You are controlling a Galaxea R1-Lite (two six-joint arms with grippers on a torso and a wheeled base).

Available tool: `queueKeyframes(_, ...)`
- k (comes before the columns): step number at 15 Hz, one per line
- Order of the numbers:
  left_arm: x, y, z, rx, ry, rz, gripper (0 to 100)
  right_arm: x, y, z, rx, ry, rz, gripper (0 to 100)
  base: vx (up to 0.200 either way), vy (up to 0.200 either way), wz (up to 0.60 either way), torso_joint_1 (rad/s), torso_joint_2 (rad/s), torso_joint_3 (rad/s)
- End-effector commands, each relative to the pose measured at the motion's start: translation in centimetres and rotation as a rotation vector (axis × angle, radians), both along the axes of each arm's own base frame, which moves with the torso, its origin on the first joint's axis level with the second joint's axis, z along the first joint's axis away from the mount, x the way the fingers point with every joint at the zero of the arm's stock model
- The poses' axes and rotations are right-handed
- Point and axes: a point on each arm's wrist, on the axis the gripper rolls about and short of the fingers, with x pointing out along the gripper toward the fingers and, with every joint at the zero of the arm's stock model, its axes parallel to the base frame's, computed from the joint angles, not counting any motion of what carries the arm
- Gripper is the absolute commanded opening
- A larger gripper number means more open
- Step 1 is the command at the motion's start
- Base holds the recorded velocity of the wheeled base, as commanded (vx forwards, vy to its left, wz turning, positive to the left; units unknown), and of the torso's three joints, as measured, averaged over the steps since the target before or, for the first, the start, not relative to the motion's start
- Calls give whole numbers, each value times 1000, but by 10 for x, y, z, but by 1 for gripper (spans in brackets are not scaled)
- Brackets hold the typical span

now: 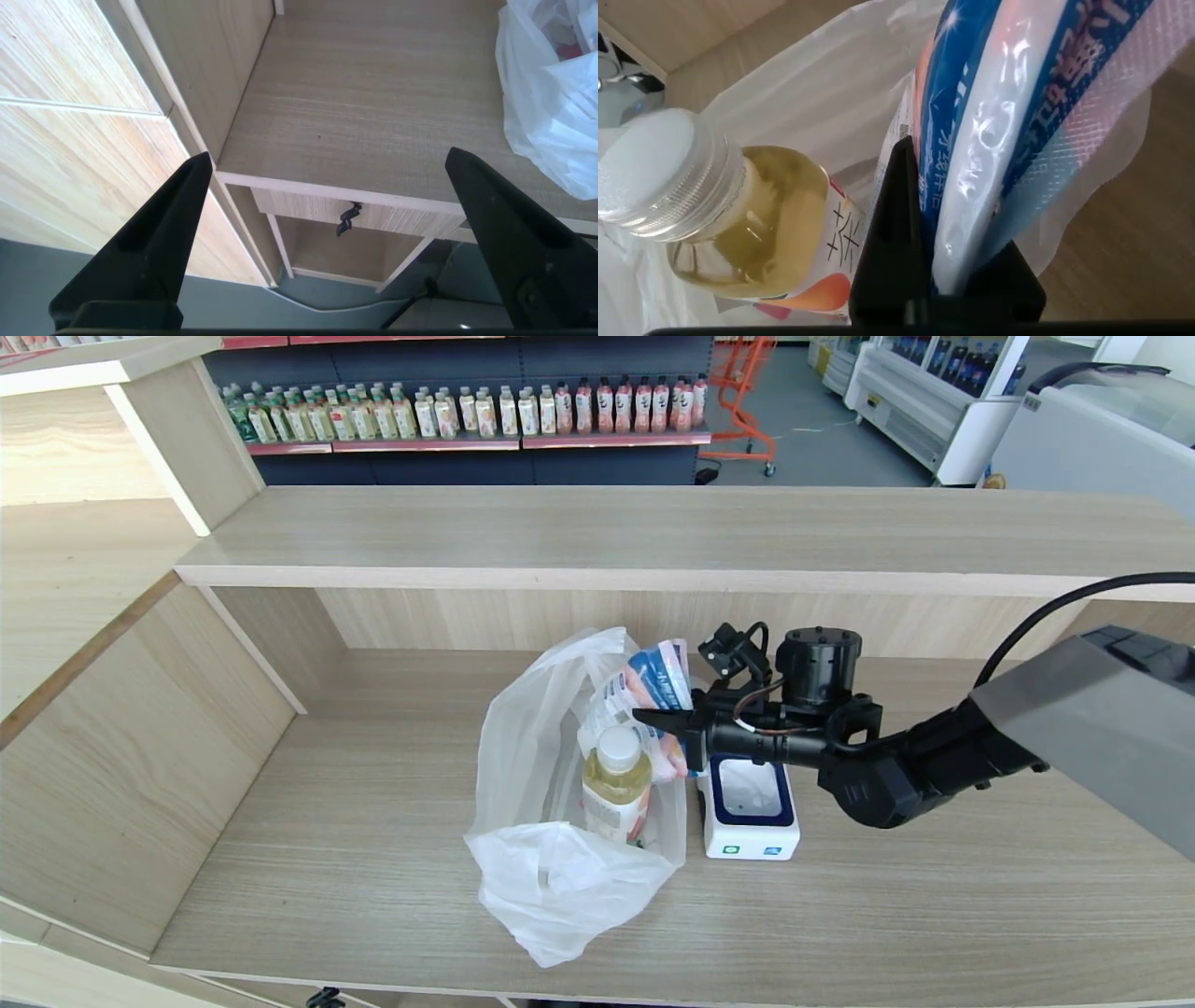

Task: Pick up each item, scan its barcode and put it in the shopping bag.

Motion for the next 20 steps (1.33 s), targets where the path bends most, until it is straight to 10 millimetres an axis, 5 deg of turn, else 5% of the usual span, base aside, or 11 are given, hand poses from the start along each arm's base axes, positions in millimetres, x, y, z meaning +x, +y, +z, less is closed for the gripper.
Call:
queueKeyframes(1, 0, 0, 0, 0, 2, 1, 100, 2, 6, -2, 2, -1, 11, 100, 0, 0, 0, 0, 0, 0)
queueKeyframes(7, 0, 0, 0, 0, 2, 1, 100, -9, 10, 40, 121, 36, 20, 100, 0, 0, 0, 0, 0, 0)
queueKeyframes(10, 0, 0, 0, 0, 2, 1, 100, -46, -36, 75, 173, 89, -51, 100, 0, 0, 0, 0, 0, 0)
queueKeyframes(12, 0, 0, 0, 0, 2, 1, 100, -122, -94, 93, 182, 109, -136, 100, 0, 0, 0, 0, 0, 0)
queueKeyframes(15, 0, 0, 0, 0, 0, 1, 100, -232, -157, 70, 141, 92, -348, 100, 0, 0, 0, 0, 0, 0)
queueKeyframes(16, 0, 0, 0, 0, 0, 1, 100, -252, -166, 62, 123, 78, -400, 100, 0, 0, 0, 0, 0, 0)
queueKeyframes(17, 0, 0, 0, 0, 2, 1, 100, -306, -183, 28, 46, 70, -569, 100, 0, 0, 0, 0, 0, 0)
queueKeyframes(18, 0, 0, 0, 0, 0, 1, 100, -334, -187, 9, 31, 54, -696, 100, 0, 0, 0, 0, 0, 0)
queueKeyframes(20, 0, 0, 0, 0, 2, 1, 100, -371, -192, -14, 7, 11, -989, 100, 0, 0, 0, 0, 0, 0)
